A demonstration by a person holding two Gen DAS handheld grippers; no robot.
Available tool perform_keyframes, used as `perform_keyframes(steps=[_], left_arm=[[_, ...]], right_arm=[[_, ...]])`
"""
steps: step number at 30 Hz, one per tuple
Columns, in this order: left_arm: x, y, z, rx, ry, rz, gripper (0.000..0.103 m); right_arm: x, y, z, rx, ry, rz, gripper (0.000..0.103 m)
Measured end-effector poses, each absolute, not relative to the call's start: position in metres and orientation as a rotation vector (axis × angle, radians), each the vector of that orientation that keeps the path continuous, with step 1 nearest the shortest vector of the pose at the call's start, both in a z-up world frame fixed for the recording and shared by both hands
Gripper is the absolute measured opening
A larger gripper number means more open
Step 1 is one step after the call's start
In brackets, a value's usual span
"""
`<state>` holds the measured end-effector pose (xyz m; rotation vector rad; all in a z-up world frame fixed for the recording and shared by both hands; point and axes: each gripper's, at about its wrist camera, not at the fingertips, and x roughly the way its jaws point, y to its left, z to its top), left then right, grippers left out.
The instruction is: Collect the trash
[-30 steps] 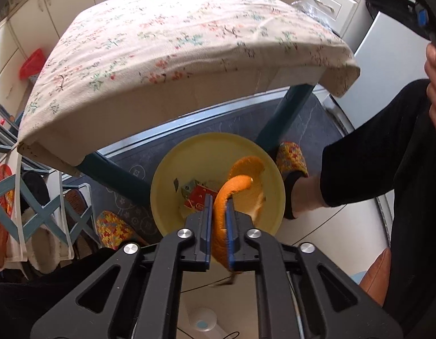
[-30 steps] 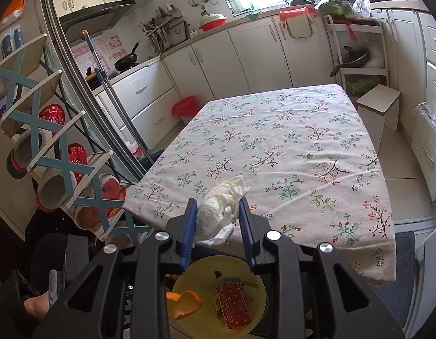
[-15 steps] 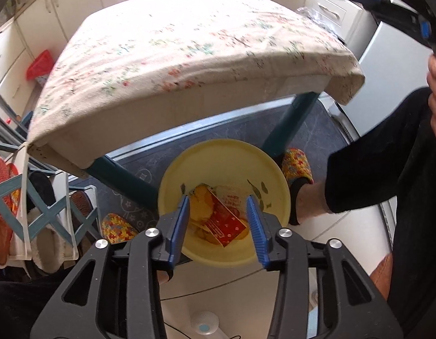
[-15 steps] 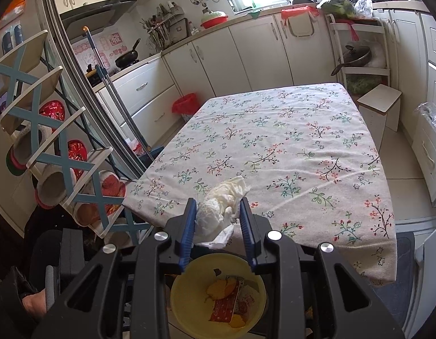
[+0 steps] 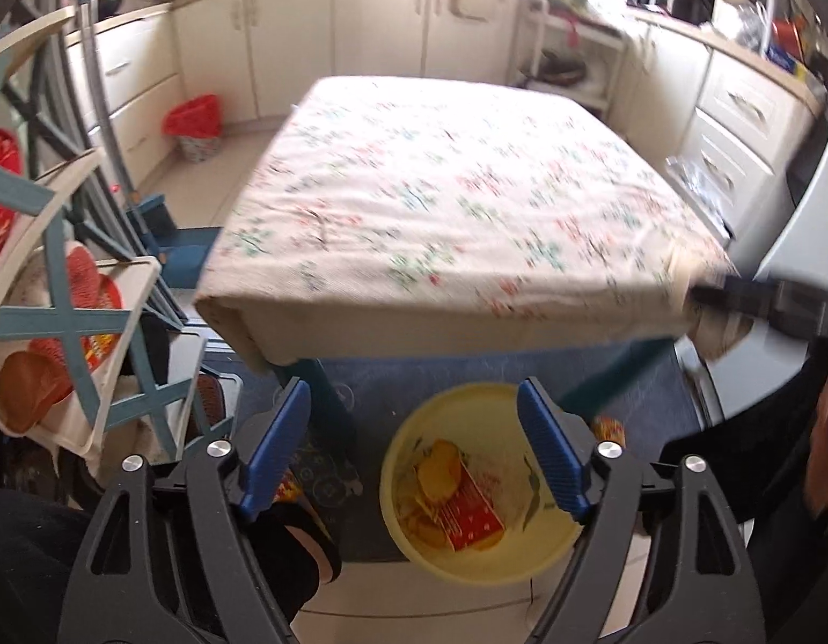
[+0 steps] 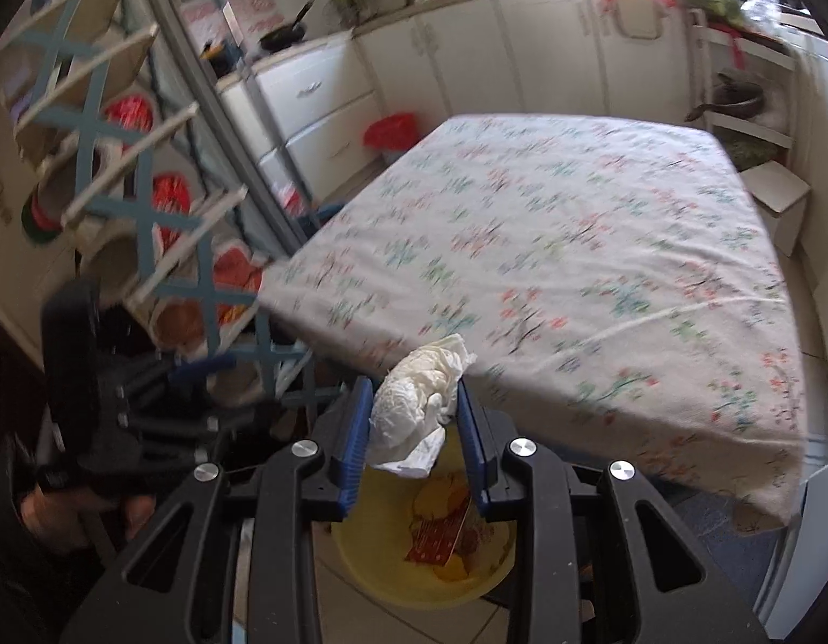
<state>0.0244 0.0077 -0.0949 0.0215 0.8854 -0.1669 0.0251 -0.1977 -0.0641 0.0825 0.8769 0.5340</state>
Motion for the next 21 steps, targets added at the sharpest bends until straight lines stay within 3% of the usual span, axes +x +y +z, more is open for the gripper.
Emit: perform_keyframes(steps=[5,7,9,21], left_arm=[[0.024,0.017,-0.088,-0.016,0.846,-0.134,0.080],[0.022,0.019,-0.086,-0.023,0.835,-0.125,0.081],[0.021,0.021,-0.084,-0.028,0.826,-0.120,0.082],[0.015,0.021,-0.062,-0.031,0.762,-0.116,0.094]], right_arm=[[0.013,-0.148,-0.096,-0.084,1.000,0.630,0.037],[0.009,-0.134,-0.110,-0.156,1.046,0.634,0.046],[0.007,-0.129,-0.116,-0.195,1.060,0.630,0.048],[0.008,-0.141,-0.098,-0.169,0.985,0.509,0.074]])
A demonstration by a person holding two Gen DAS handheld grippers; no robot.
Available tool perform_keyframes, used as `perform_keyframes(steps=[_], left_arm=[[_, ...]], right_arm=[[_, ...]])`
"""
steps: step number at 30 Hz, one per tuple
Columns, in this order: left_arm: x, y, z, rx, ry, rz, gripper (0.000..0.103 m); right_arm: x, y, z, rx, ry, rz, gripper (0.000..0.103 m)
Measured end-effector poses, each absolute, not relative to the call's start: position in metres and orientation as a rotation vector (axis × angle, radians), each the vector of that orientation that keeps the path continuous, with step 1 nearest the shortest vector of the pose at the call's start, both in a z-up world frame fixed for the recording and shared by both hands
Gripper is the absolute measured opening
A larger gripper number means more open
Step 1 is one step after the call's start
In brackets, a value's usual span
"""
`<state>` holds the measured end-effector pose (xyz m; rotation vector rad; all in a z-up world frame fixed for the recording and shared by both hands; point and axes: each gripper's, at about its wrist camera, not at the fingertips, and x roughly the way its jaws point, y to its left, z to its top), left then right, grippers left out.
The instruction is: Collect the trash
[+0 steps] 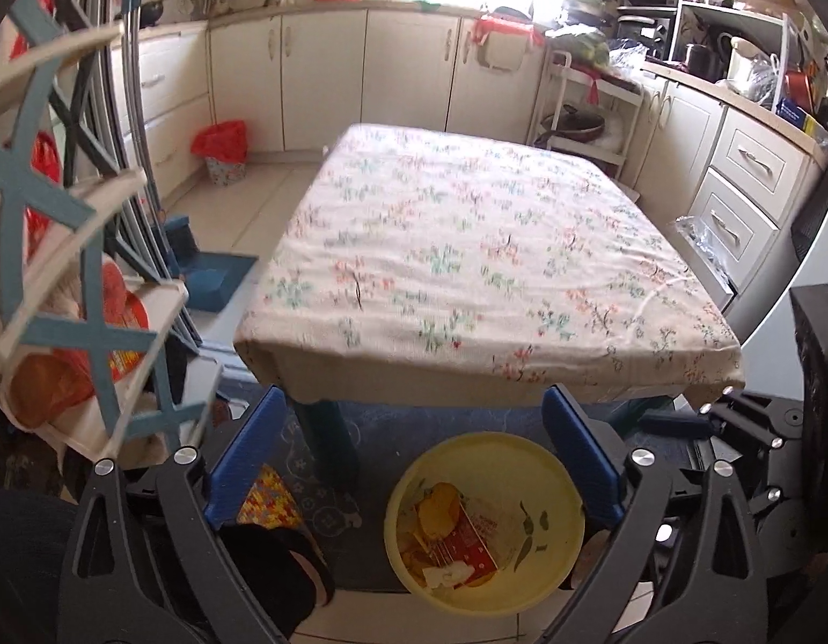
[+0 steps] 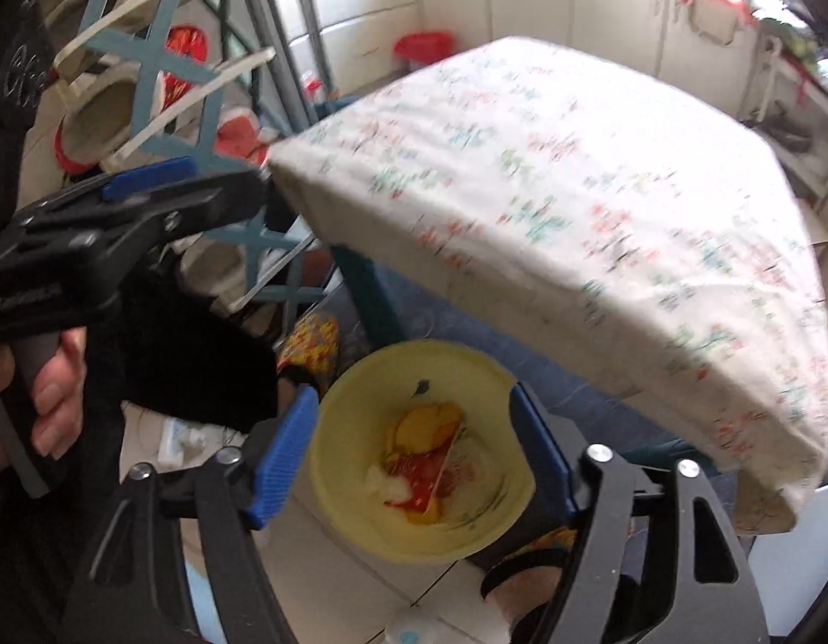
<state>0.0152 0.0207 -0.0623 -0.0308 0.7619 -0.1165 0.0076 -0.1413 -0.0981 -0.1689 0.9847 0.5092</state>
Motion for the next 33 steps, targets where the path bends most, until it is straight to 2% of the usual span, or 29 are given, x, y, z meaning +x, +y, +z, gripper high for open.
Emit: perform_keyframes(steps=[4,9,15,22,33], left_arm=[[0.007,0.023,-0.037,-0.003,0.692,-0.066,0.095],[-0.012,0.027,-0.008,-0.004,0.642,-0.015,0.095],[-0.039,0.022,0.010,0.023,0.616,-0.020,0.095],[-0.068,0.017,0.036,0.043,0.555,0.022,0.095],[-0.085,0.015,0.056,0.038,0.536,0.020,0.095]], right_arm=[[0.006,-0.157,-0.074,-0.126,0.873,0.369,0.082],[-0.023,-0.175,-0.026,-0.101,0.594,0.150,0.093],[-0.075,-0.185,0.026,-0.019,0.347,0.044,0.096],[-0.104,-0.180,0.054,0.009,0.295,0.025,0.096],[-0.131,-0.180,0.066,0.027,0.257,0.023,0.096]])
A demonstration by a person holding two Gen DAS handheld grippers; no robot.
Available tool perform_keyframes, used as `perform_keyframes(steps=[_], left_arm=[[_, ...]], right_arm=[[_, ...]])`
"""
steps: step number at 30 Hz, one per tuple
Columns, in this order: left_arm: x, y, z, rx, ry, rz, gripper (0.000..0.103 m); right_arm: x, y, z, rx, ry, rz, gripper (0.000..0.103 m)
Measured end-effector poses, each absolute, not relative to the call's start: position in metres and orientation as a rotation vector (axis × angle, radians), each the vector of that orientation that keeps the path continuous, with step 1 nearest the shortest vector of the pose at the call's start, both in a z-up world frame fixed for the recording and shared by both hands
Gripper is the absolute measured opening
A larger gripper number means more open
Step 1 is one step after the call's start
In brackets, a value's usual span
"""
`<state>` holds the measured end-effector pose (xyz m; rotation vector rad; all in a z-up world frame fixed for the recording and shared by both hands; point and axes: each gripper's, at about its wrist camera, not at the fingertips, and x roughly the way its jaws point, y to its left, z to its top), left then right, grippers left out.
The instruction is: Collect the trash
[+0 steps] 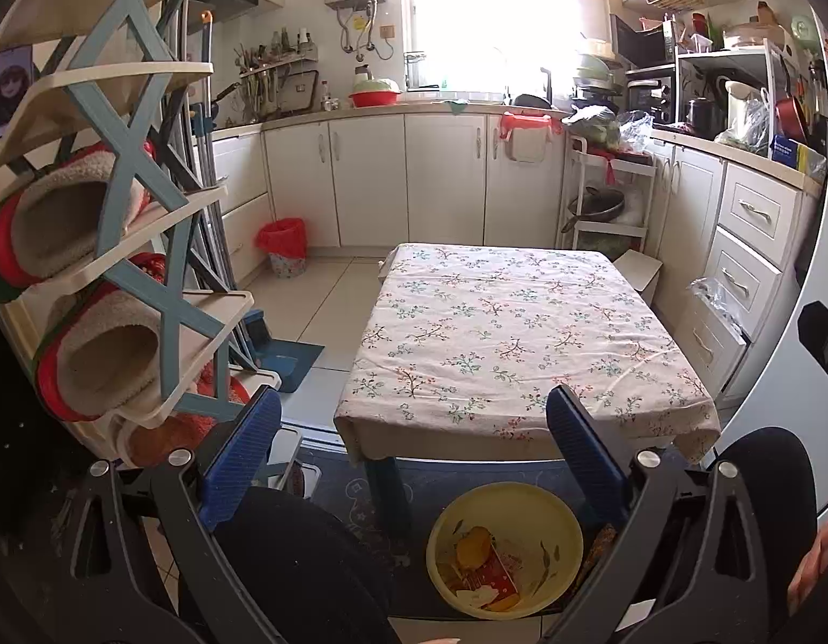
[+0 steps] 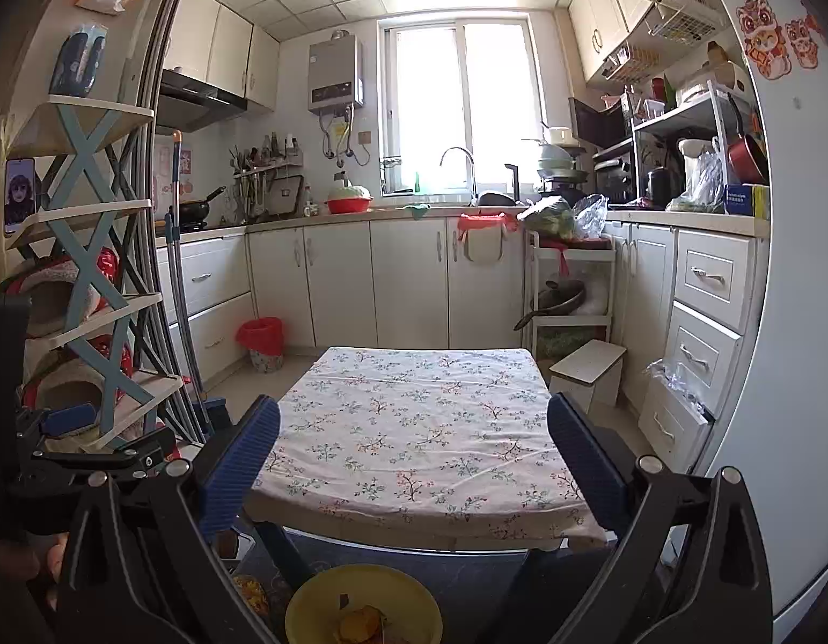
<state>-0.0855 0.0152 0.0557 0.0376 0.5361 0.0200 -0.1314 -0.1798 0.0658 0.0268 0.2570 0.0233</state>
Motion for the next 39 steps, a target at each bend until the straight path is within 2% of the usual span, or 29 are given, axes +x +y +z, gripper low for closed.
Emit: perform_keyframes(steps=[39], left_arm=[[-0.0944,0.0095,0.0645,0.076,0.513,0.026,0.095]], right_arm=[[-0.1387,-0.1757,0.0647,0.023,0.252,0.033,0.096]])
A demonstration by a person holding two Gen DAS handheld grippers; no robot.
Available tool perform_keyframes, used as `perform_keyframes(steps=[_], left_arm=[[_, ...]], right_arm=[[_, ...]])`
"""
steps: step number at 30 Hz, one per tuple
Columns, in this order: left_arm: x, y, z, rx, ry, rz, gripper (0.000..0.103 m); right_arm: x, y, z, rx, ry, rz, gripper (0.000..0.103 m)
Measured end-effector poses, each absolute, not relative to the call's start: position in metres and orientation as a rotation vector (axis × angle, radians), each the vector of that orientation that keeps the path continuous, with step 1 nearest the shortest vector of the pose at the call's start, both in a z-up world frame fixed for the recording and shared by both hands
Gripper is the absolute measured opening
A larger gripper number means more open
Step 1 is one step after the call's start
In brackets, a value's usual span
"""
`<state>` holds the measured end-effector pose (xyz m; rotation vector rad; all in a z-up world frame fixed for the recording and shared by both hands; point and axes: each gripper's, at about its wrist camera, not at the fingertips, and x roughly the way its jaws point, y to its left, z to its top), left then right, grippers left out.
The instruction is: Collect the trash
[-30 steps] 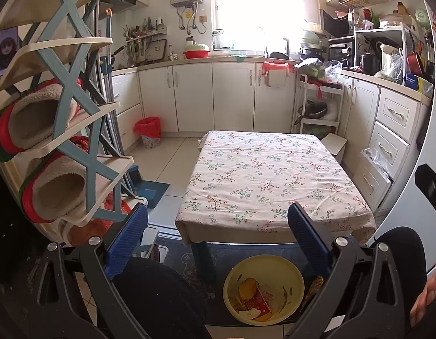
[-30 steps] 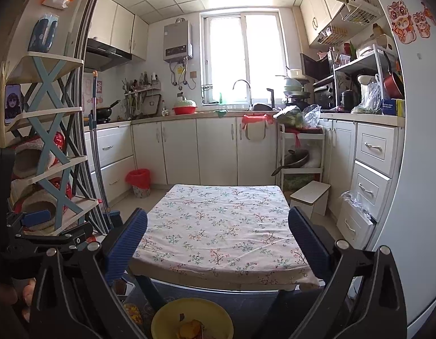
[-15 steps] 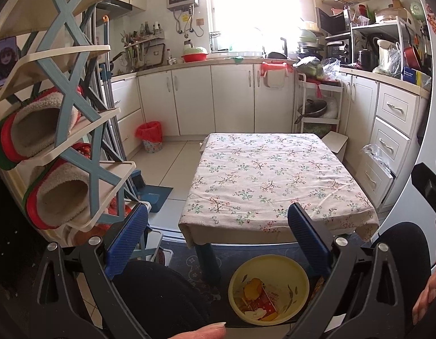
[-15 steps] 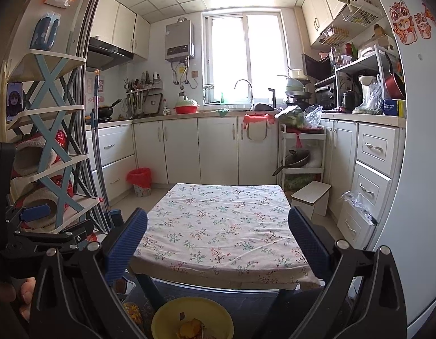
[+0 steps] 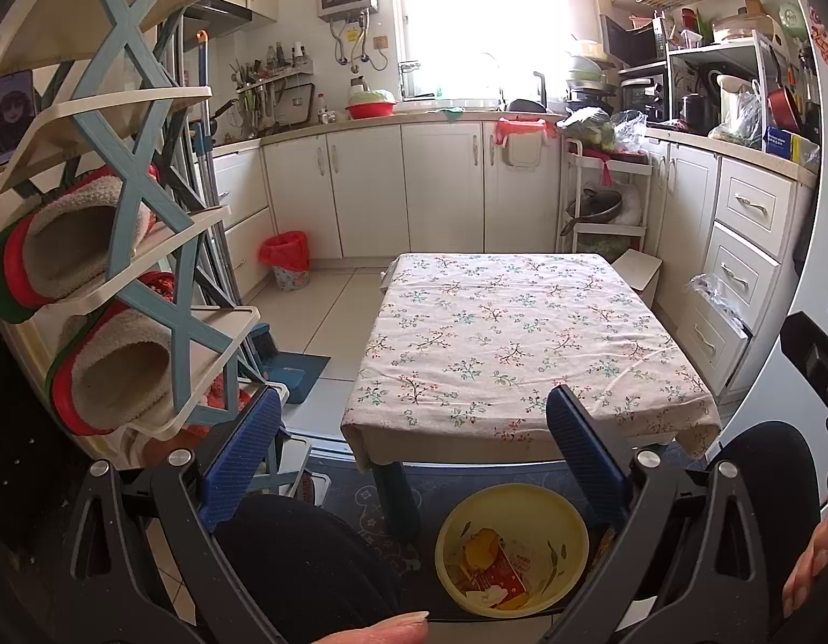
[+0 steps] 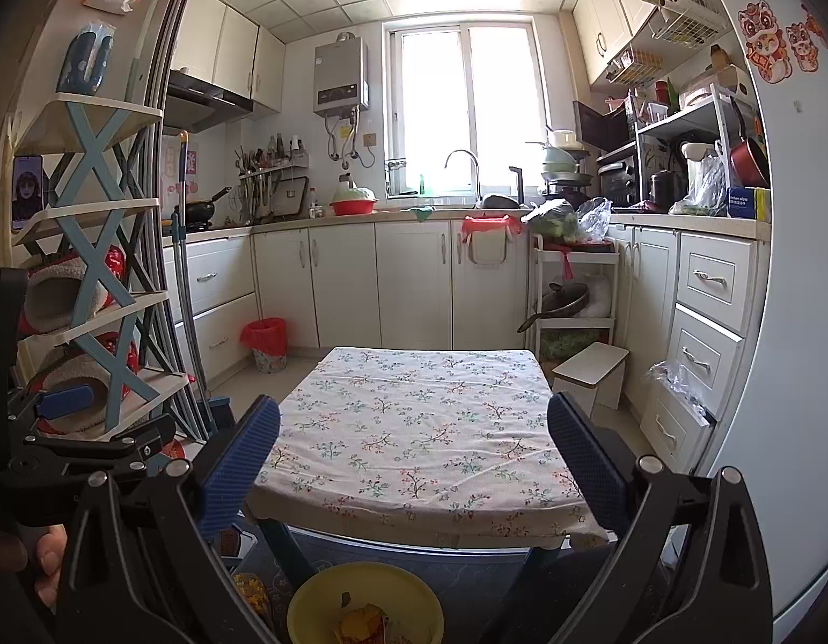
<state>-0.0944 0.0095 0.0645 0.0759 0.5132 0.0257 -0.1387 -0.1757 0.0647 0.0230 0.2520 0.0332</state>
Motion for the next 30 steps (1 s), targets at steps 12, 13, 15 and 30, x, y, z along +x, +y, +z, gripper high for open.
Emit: perform_keyframes(steps=[12,13,15,30], left_arm=[[-0.0947,0.0091,0.0646,0.076,0.513,0.026,0.095],[-0.0946,0.0089,0.0647,0.075,0.513,0.026,0.095],[-0.0946,0.0091,0.0646,0.073,0.515,0.025,0.095],[-0.0991,0.0093,0.0660,0.068,0.515,0.016,0.095]], right_arm=[[-0.1391,-0.1754,0.0647,0.022,0.253,0.033,0.096],[-0.1395,-0.1753,0.0647,0.021,0.252,0.033,0.096],[-0.1392,-0.1753,0.0649,0.021,0.251,0.034,0.096],[-0.1398,-0.1752,0.0640,0.023,0.253,0.033,0.096]])
